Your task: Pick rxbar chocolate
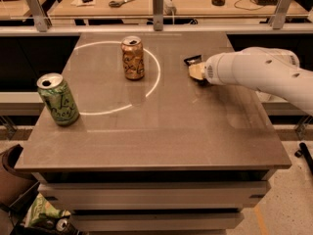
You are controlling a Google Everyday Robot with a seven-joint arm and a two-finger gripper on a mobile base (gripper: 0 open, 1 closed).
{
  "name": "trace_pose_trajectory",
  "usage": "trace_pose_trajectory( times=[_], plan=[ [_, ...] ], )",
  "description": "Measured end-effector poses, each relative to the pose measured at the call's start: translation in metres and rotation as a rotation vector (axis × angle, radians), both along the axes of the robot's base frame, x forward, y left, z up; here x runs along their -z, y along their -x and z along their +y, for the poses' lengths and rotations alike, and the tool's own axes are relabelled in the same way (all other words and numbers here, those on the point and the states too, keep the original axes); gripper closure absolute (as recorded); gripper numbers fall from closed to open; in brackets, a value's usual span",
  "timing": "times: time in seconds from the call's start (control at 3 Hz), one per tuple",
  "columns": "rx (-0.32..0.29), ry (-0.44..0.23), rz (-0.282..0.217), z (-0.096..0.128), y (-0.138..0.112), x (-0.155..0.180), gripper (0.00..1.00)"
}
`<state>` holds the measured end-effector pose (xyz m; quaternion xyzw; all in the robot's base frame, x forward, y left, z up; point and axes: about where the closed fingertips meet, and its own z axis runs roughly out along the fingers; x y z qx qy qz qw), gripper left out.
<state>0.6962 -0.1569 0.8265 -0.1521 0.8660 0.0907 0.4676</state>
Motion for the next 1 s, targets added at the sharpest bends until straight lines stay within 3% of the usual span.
trace_pose_trajectory(
  times=[0.67,1.0],
  plan=[
    [-0.022,-0.027,-0.011,-0.002,-0.006,-0.008,1.0],
    [-0.077,-0.118,-0.003,-0.017,-0.018,-0.014,1.0]
  ],
)
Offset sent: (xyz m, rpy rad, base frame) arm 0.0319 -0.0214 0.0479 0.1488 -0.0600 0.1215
